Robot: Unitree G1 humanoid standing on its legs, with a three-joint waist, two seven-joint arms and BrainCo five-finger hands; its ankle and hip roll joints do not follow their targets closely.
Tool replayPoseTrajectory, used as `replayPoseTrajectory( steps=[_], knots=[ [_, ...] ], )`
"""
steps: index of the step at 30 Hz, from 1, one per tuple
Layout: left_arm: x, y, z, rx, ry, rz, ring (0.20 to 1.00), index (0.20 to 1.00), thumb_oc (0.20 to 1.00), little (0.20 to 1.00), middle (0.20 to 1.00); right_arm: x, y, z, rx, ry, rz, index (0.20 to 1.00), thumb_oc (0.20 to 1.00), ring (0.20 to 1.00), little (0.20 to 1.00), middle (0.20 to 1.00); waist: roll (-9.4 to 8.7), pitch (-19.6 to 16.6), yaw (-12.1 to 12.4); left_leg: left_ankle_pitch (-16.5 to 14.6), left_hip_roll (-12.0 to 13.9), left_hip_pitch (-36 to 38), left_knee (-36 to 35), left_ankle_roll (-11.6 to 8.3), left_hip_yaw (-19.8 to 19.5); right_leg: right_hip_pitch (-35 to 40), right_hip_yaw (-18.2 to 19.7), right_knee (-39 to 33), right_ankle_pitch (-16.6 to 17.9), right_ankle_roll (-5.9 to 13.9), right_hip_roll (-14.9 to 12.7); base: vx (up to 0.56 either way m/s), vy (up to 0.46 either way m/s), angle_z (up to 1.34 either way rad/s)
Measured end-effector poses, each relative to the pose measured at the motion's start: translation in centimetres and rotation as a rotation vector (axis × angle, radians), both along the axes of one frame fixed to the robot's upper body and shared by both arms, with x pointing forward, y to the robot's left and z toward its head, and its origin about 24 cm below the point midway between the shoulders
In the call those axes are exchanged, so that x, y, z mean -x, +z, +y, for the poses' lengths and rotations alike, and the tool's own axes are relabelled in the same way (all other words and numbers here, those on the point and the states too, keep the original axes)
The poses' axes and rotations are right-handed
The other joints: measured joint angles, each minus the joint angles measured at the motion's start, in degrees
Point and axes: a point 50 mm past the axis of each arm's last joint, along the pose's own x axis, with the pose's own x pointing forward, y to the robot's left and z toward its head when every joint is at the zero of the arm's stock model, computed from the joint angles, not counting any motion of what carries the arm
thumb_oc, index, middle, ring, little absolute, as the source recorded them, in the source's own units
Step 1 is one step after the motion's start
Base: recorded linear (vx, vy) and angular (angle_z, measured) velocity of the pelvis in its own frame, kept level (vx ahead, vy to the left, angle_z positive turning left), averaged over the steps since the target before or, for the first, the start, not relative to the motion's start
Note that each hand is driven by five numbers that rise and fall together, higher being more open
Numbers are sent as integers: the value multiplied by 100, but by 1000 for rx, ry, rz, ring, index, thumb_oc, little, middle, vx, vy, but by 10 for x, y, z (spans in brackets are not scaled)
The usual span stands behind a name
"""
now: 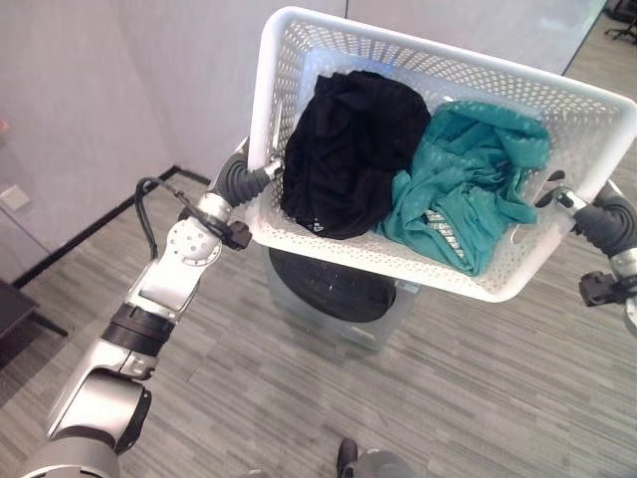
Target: Grab the laundry basket,head to the washer,open it,put in the laundry and shut it.
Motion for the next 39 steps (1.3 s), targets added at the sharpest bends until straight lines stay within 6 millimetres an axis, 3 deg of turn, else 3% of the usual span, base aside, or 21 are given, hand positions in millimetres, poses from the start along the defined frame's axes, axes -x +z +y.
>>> replayPoseTrajectory(
  steps=[1,3,6,8,10,12,13,14,15,17,21,24,27,29,31,32,35,39],
  knots=[
    [-1,1,3,3,11,-1,200,200,200,200,200,-12,-7,4,-22,6,28,200,200,200,200,200,-187,56,29,-69,57,-292,-368,197,-88,-21,189,-29,2,-8,-43,124,136,-48],
    [-3,-7,9,2,38,32,200,200,200,200,200,-20,-15,10,-30,29,65,200,200,200,200,200,-296,98,275,-24,87,-164,-1877,158,-314,3,483,-106,194,27,-29,139,142,-95],
    [-5,-23,19,-19,68,104,200,200,200,200,200,-32,-38,21,-68,50,143,200,200,200,200,200,-242,109,273,497,234,47,-4197,-6,-940,236,779,-488,188,271,42,214,220,-56],
    [-9,-34,16,-46,67,154,200,200,200,200,200,-41,-48,20,-83,37,192,200,200,200,200,200,-43,185,249,847,241,81,-4624,20,-1081,454,853,-702,260,342,41,223,258,-38],
    [-10,-41,14,-49,60,188,200,200,200,200,200,-47,-49,18,-89,23,209,200,200,200,200,200,290,199,257,971,203,185,-4686,115,-1061,553,966,-766,246,589,47,192,240,-36],
    [-12,-41,17,-44,75,197,200,200,200,200,200,-53,-55,22,-88,26,252,200,200,200,200,200,268,206,407,1624,-40,413,-4829,258,-792,621,1171,-868,279,879,-244,234,280,-50],
    [-12,-40,20,-49,86,198,200,200,200,200,200,-55,-53,24,-94,40,242,200,200,200,200,200,214,212,413,1614,-188,426,-4772,286,-784,659,1192,-897,296,902,-409,319,403,-51],
    [-15,-38,33,-93,128,205,200,200,200,200,200,-66,-40,35,-69,71,223,200,200,200,200,200,144,217,392,1575,-432,544,-4770,444,-667,676,1244,-854,283,972,-645,166,221,-26],
    [-16,-33,35,-97,134,195,200,200,200,200,200,-69,-36,37,-64,77,213,200,200,200,200,200,137,219,404,1560,-507,574,-4769,488,-618,693,1196,-853,294,989,-721,221,304,-30],
    [-26,-9,37,-119,161,137,200,200,200,200,200,-83,-23,41,-45,74,196,200,200,200,200,200,60,234,510,1313,-775,648,-4581,721,-508,684,956,-579,247,1065,-978,122,217,-14],
    [-33,41,35,-133,184,2,200,200,200,200,200,-103,13,43,-26,50,137,200,200,200,200,200,112,264,663,1116,-842,719,-4436,932,-203,-160,989,914,192,1251,-1124,114,192,-32],
    [-31,46,41,-140,202,-15,200,200,200,200,200,-108,28,48,-17,64,106,200,200,200,200,200,124,273,723,1021,-918,934,-4588,1072,10,-486,920,1364,120,1400,-1280,141,33,-43],
    [-30,50,42,-145,200,-29,200,200,200,200,200,-107,30,47,-39,76,104,200,200,200,200,200,121,274,630,1001,-970,995,-4729,1089,6,-607,612,539,50,1391,-1203,149,-85,1],
    [-30,50,43,-145,201,-31,200,200,200,200,200,-105,37,45,-58,85,77,200,200,200,200,200,143,288,525,986,-1000,999,-4779,1076,-96,-721,476,-187,318,1380,-1210,154,-100,26],
    [-31,51,38,-150,181,-40,200,200,200,200,200,-103,40,39,-50,77,80,200,200,200,200,200,55,269,411,932,-1057,1035,-4768,980,-277,-638,729,-565,514,1366,-1138,160,-109,63],
    [-33,53,30,-153,165,-41,200,200,200,200,200,-100,43,31,-35,62,87,200,200,200,200,200,-102,285,362,884,-1160,1163,-4774,852,-496,-472,1020,-583,869,1307,-1134,165,-124,80],
    [-38,42,20,-134,139,-1,200,200,200,200,200,-101,43,22,-26,33,121,200,200,200,200,200,131,215,466,784,-807,1301,-4760,633,-545,-256,987,-714,978,1164,-762,160,-198,13],
    [-50,44,13,-108,152,35,200,200,200,200,200,-106,50,21,-5,13,142,200,200,200,200,200,150,211,295,755,-415,1295,-4630,373,-735,-39,707,-799,875,934,-351,130,-250,15]
  ],
)
